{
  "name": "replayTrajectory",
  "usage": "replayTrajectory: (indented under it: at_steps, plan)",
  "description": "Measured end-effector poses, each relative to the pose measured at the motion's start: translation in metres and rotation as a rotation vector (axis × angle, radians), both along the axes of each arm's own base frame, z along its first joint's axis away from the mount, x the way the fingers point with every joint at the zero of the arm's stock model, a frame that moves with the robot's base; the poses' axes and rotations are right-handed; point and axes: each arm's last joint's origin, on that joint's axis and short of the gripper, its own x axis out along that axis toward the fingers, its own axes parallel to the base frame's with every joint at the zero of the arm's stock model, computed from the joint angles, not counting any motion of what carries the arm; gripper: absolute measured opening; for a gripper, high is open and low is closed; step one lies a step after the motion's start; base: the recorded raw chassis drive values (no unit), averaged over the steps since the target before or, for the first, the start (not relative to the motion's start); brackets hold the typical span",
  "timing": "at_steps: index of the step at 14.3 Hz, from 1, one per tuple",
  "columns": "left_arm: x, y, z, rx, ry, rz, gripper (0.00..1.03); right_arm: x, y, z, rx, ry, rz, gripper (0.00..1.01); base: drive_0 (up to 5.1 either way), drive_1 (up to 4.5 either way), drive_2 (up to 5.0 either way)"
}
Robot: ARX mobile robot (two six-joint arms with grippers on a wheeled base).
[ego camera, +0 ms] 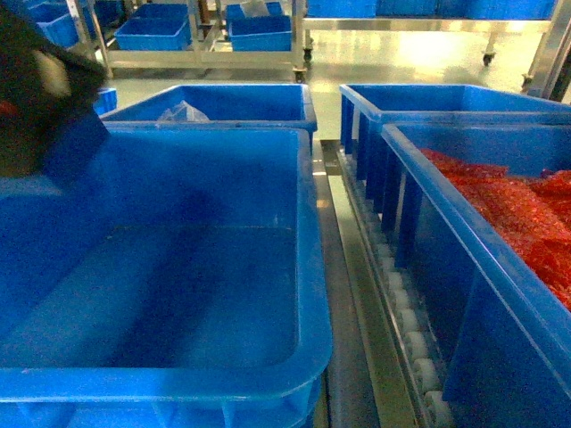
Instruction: Pick blue part to blue bin on bottom shelf
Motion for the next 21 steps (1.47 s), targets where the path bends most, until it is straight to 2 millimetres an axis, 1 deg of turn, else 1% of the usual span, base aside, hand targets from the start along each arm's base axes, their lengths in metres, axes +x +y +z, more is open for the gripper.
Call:
replayTrajectory:
  at_steps: [1,2,3,4,5,6,7,8,9,10,12,13,14,16,17,18,19,20,21]
  plan:
    - [0.015,-0.003,-0.024,0.033,0.116,0.009,0.68,0.0,0.0,0.0,0.0,0.0,0.0,0.98,0.0,0.0,0.0]
    - [0.016,-0.004,-0.039,0.049,0.185,0.012,0.79,0.0,0.0,0.0,0.0,0.0,0.0,0.98,0.0,0.0,0.0]
    - [0.014,-0.004,-0.039,0.039,0.178,0.008,0.91,0.0,0.0,0.0,0.0,0.0,0.0,0.98,0.0,0.0,0.0]
    - [0.014,-0.004,-0.032,0.025,0.143,0.007,1.0,0.0,0.0,0.0,0.0,0.0,0.0,0.98,0.0,0.0,0.0]
    - [0.014,-0.004,-0.029,0.02,0.134,0.007,0.97,0.0,0.0,0.0,0.0,0.0,0.0,0.98,0.0,0.0,0.0]
    - [0.015,-0.005,-0.032,0.016,0.061,0.044,0.94,0.0,0.0,0.0,0.0,0.0,0.0,0.98,0.0,0.0,0.0]
    - [0.011,0.002,-0.037,0.024,-0.057,0.152,0.84,0.0,0.0,0.0,0.0,-0.001,0.0,0.98,0.0,0.0,0.0]
    - [-0.004,0.02,-0.047,0.02,-0.132,0.23,0.7,0.0,0.0,0.0,0.0,0.0,0.0,0.98,0.0,0.0,0.0]
    - [-0.013,0.033,-0.044,0.012,-0.181,0.265,0.58,0.0,0.0,0.0,0.0,0.0,0.0,0.98,0.0,0.0,0.0]
    - [-0.021,0.04,-0.041,0.003,-0.209,0.264,0.45,0.0,0.0,0.0,0.0,0.0,0.0,0.98,0.0,0.0,0.0]
    - [-0.036,0.051,-0.052,0.014,-0.178,0.246,0.21,0.0,0.0,0.0,0.0,0.0,0.0,0.98,0.0,0.0,0.0]
    - [-0.042,0.057,-0.054,0.014,-0.177,0.252,0.08,0.0,0.0,0.0,0.0,0.0,0.0,0.98,0.0,0.0,0.0]
    - [-0.048,0.061,-0.053,0.011,-0.19,0.257,0.02,0.0,0.0,0.0,0.0,0.0,0.0,0.98,0.0,0.0,0.0]
    - [-0.058,0.067,-0.057,0.007,-0.2,0.249,0.02,0.0,0.0,0.0,0.0,0.0,0.0,0.98,0.0,0.0,0.0]
    - [-0.062,0.07,-0.063,0.006,-0.204,0.252,0.02,0.0,0.0,0.0,0.0,0.0,0.0,0.98,0.0,0.0,0.0]
    - [-0.067,0.072,-0.071,0.017,-0.157,0.252,0.02,0.0,0.0,0.0,0.0,0.0,0.0,0.98,0.0,0.0,0.0]
    - [-0.07,0.079,-0.066,0.009,-0.185,0.237,0.02,0.0,0.0,0.0,0.0,0.0,0.0,0.98,0.0,0.0,0.0]
    - [-0.074,0.084,-0.063,0.01,-0.202,0.27,0.02,0.0,0.0,0.0,0.0,0.001,0.0,0.98,0.0,0.0,0.0]
    - [-0.077,0.083,-0.062,0.009,-0.202,0.253,0.02,0.0,0.0,0.0,0.0,0.0,0.0,0.98,0.0,0.0,0.0]
